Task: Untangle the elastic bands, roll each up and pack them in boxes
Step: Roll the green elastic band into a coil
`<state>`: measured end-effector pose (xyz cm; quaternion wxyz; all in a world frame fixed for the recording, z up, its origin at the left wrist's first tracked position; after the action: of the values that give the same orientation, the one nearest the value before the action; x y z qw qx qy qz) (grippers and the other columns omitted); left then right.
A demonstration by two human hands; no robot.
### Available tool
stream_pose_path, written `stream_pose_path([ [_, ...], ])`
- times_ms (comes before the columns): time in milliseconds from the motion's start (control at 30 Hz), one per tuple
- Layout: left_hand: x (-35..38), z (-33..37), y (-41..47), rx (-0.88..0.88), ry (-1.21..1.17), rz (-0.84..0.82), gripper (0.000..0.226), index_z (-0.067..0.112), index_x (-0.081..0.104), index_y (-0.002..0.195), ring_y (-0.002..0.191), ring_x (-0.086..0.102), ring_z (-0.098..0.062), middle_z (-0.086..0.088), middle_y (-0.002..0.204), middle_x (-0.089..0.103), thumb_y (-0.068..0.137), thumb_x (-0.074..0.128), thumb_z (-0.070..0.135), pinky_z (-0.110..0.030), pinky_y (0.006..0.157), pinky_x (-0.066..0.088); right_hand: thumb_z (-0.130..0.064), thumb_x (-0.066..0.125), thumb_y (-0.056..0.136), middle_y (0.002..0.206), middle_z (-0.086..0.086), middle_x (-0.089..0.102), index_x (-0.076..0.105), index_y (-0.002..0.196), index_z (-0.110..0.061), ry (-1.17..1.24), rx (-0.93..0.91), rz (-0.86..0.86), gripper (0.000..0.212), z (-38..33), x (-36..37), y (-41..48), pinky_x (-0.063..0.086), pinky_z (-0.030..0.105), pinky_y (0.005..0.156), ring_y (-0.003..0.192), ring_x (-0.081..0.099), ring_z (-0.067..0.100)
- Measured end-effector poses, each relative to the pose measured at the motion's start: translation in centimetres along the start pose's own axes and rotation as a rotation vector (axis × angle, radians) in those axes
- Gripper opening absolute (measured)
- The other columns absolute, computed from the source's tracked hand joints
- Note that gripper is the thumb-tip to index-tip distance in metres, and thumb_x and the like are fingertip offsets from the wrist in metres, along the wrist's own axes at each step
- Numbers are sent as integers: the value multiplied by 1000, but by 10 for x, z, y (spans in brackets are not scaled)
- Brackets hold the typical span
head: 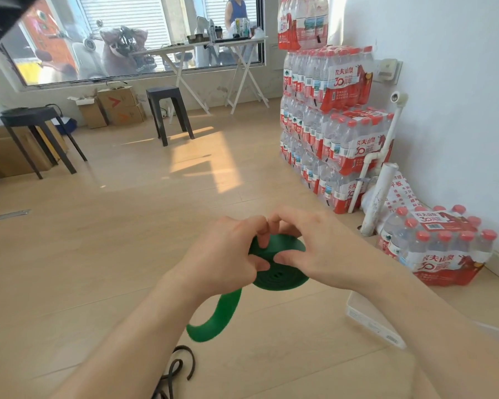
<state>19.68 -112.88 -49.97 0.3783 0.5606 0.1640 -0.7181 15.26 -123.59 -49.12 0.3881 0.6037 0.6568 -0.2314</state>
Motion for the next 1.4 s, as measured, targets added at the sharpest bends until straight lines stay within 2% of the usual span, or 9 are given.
stream_pose_path([
  [200,-10,-4,-1,-17,-81,49,33,30,48,86,62,52,-8,8,77,64,73,78,22,-30,65,46,-27,74,78,82,-1,64,49,100,-33,-80,-24,28,34,5,2,4,49,42,74,80,58,19],
  [333,-12,-12,-2,-118,-285,95,42,36,55,100,70,55,5,21,85,61,69,82,27,-7,65,41,-22,76,76,83,1,67,50,96,-35,-4,-6,122,35,13,-10,2,51,41,76,84,62,21],
  [533,-16,-15,-1,-89,-151,28,57,42,58,120,96,59,-3,18,102,68,68,81,34,-27,87,48,-18,75,78,87,-10,69,61,101,-41,75,6,135,35,21,-12,2,52,40,83,89,63,13],
  [733,-19,-13,-3,-53,-132,-10,52,43,57,121,89,62,-6,15,96,71,76,76,29,-32,84,50,-16,75,79,94,-14,71,68,103,-39,136,16,137,34,23,-13,3,52,34,86,90,63,6],
  [867,-19,-18,-3,-30,-189,3,50,45,54,126,101,58,-6,11,106,67,82,72,29,-31,94,45,-13,76,79,94,-11,71,70,99,-38,270,52,144,33,26,-16,2,55,22,68,92,65,7],
  [967,-17,-22,-4,-80,-373,6,48,44,56,120,106,58,-1,19,108,66,80,74,22,-29,99,45,-9,75,79,91,-6,72,72,96,-36,386,81,146,32,26,-16,1,51,19,52,90,66,8],
  [1067,-12,-20,-6,-107,-667,3,34,23,53,100,90,69,-10,6,97,73,79,74,5,-35,82,57,-6,75,79,86,-5,74,73,94,-34,448,97,162,32,27,-19,-1,50,23,48,84,68,11],
  [1167,-12,-24,-4,-102,-677,66,28,20,56,87,84,69,-13,0,91,72,74,78,7,-36,79,57,-4,75,78,85,-5,74,73,92,-35,480,110,182,33,29,-22,-1,49,24,48,80,69,12],
  [1400,-13,-19,-4,-100,-734,75,32,26,53,92,85,70,-19,3,98,72,78,75,8,-44,72,59,4,69,83,87,4,75,70,90,-32,652,109,223,37,33,-24,1,44,23,44,70,65,15],
])
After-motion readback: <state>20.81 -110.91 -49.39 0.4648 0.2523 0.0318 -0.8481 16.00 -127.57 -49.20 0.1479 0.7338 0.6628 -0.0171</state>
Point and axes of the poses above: each hand's wrist, its own y-axis towards the middle knuckle, its own x-axis out of the palm, z = x × y, the point moved 7 cm from there along y, towards the middle knuckle
